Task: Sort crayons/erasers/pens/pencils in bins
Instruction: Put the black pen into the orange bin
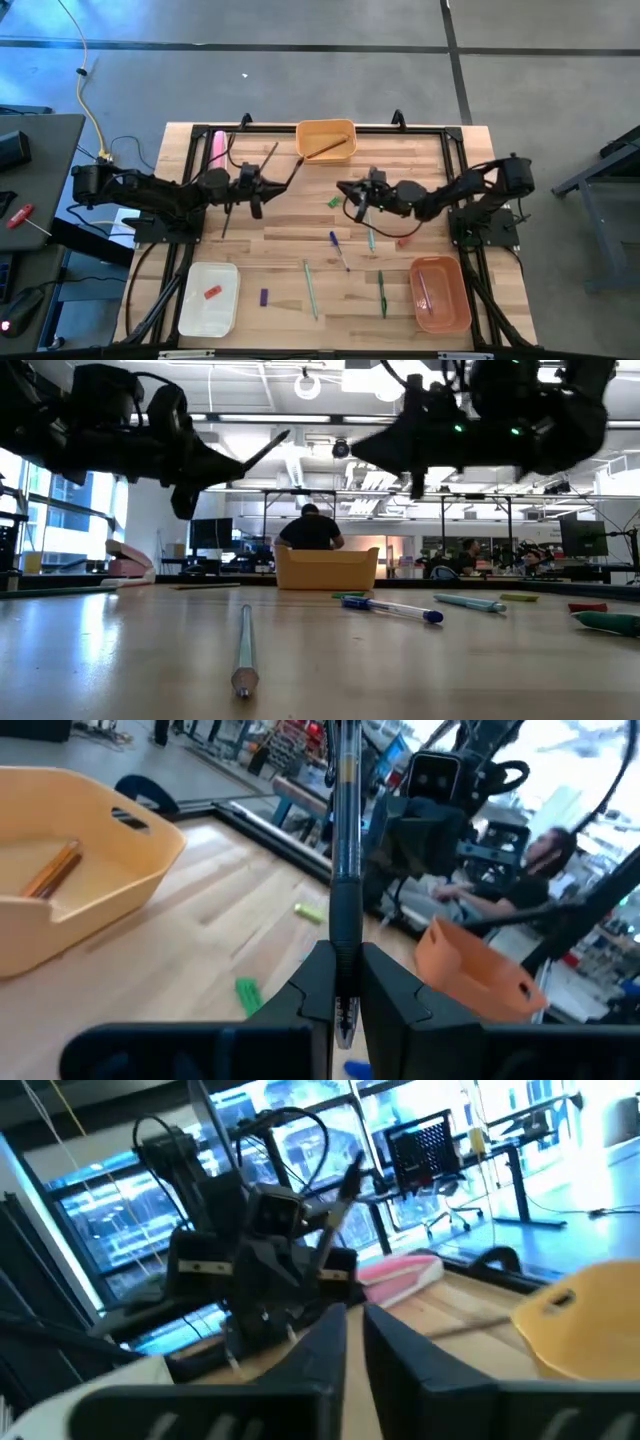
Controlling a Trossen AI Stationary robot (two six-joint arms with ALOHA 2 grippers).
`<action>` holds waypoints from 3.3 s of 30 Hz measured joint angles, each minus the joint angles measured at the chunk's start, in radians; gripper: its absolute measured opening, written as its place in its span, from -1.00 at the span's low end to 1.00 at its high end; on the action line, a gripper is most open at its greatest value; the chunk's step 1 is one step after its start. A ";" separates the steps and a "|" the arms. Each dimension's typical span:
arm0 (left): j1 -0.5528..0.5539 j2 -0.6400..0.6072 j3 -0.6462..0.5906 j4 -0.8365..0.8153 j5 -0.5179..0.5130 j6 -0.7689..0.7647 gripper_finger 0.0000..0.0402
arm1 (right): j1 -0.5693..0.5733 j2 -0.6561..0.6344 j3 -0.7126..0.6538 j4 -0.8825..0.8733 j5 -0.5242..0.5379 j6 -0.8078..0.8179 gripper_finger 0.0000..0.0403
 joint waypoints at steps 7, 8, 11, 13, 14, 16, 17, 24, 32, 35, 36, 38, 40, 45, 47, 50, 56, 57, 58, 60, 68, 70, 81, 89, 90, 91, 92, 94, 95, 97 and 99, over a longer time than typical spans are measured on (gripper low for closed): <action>-0.005 0.000 0.061 -0.001 -0.002 -0.026 -0.93 | -0.032 -0.001 0.198 -0.288 -0.006 0.034 -0.32; -0.009 0.002 0.069 -0.001 -0.003 -0.024 -0.93 | -0.035 -0.001 0.225 -0.322 -0.006 0.035 -0.25; -0.022 0.013 0.090 -0.004 -0.005 -0.003 -0.93 | -0.041 -0.001 0.300 -0.419 -0.007 0.050 -0.06; -0.031 0.029 0.106 -0.002 -0.014 0.006 -0.93 | -0.043 -0.001 0.345 -0.467 -0.007 0.051 0.03; -0.035 0.042 0.113 -0.002 -0.021 0.008 -0.93 | -0.045 -0.001 0.364 -0.486 -0.007 0.051 0.05; -0.042 0.072 0.131 -0.005 -0.028 0.021 -0.93 | -0.052 -0.001 0.401 -0.521 0.003 0.058 0.08; -0.046 0.084 0.140 -0.004 -0.030 0.030 -0.93 | -0.055 -0.002 0.415 -0.537 0.014 0.071 0.09; -0.061 0.169 0.205 -0.002 -0.033 0.066 -0.93 | -0.092 -0.002 0.455 -0.625 0.037 0.156 0.09; -0.065 0.226 0.232 -0.001 -0.030 0.081 -0.93 | -0.098 -0.002 0.455 -0.625 0.061 0.146 -0.11; -0.065 0.227 0.232 -0.002 -0.043 0.090 -0.93 | -0.097 -0.002 0.455 -0.622 0.059 0.139 -0.36; -0.065 0.227 0.232 -0.002 -0.044 0.093 -0.93 | -0.097 -0.002 0.455 -0.621 0.054 0.138 -0.46; -0.064 0.227 0.232 -0.002 -0.044 0.097 -0.90 | -0.097 -0.002 0.455 -0.618 0.052 0.133 -0.66; -0.064 0.227 0.232 -0.010 -0.049 0.105 -0.84 | -0.096 -0.002 0.455 -0.609 0.040 0.128 -0.84; -0.063 0.227 0.233 -0.041 -0.032 0.144 -0.56 | -0.105 -0.022 0.453 -0.622 0.017 0.067 -0.90; -0.054 0.221 0.233 -0.064 -0.005 0.160 -0.45 | -0.112 -0.051 0.460 -0.661 0.021 0.046 -0.86; -0.032 0.220 0.233 -0.073 0.001 0.177 -0.32 | -0.120 -0.116 0.479 -0.771 0.011 0.023 -0.89; 0.017 0.216 0.233 -0.079 0.000 0.248 -0.25 | -0.114 -0.248 0.604 -1.304 0.006 0.058 -0.96; 0.023 0.216 0.233 -0.078 -0.002 0.256 -0.26 | -0.103 -0.261 0.634 -1.425 0.007 0.085 -0.94; 0.030 0.216 0.233 -0.077 -0.003 0.264 -0.28 | -0.091 -0.267 0.664 -1.529 0.001 0.124 -0.93; 0.040 0.216 0.233 -0.080 -0.001 0.273 -0.32 | -0.062 -0.273 0.717 -1.745 -0.016 0.210 -0.91; 0.049 0.216 0.233 -0.087 -0.013 0.315 -0.50 | 0.153 -0.278 0.814 -2.319 -0.157 0.688 -0.95; 0.048 0.216 0.233 -0.092 -0.012 0.317 -0.54 | 0.230 -0.278 0.808 -2.394 -0.197 0.823 -0.95; 0.049 0.216 0.233 -0.101 -0.007 0.351 -0.72 | 0.684 -0.277 0.620 -2.402 -0.253 1.476 -0.95; 0.049 0.216 0.232 -0.116 -0.007 0.351 -0.81 | 0.824 -0.277 0.421 -2.258 -0.254 1.661 -0.96; 0.049 0.216 0.232 -0.116 -0.007 0.351 -0.82 | 0.827 -0.277 0.397 -2.240 -0.255 1.666 -0.96; 0.049 0.216 0.232 -0.117 -0.007 0.349 -0.83 | 0.829 -0.277 0.377 -2.225 -0.257 1.669 -0.96; 0.049 0.216 0.232 -0.118 -0.007 0.343 -0.84 | 0.829 -0.277 0.358 -2.214 -0.257 1.670 -0.96; 0.048 0.216 0.232 -0.120 -0.007 0.342 -0.86 | 0.828 -0.277 0.321 -2.188 -0.257 1.669 -0.96; 0.048 0.217 0.232 -0.123 -0.007 0.342 -0.87 | 0.828 -0.277 0.304 -2.170 -0.257 1.668 -0.96; 0.048 0.217 0.232 -0.130 -0.007 0.333 -0.88 | 0.828 -0.277 0.274 -2.143 -0.264 1.667 -0.96; 0.048 0.217 0.232 -0.136 -0.008 0.322 -0.90 | 0.828 -0.277 0.247 -2.128 -0.265 1.666 -0.95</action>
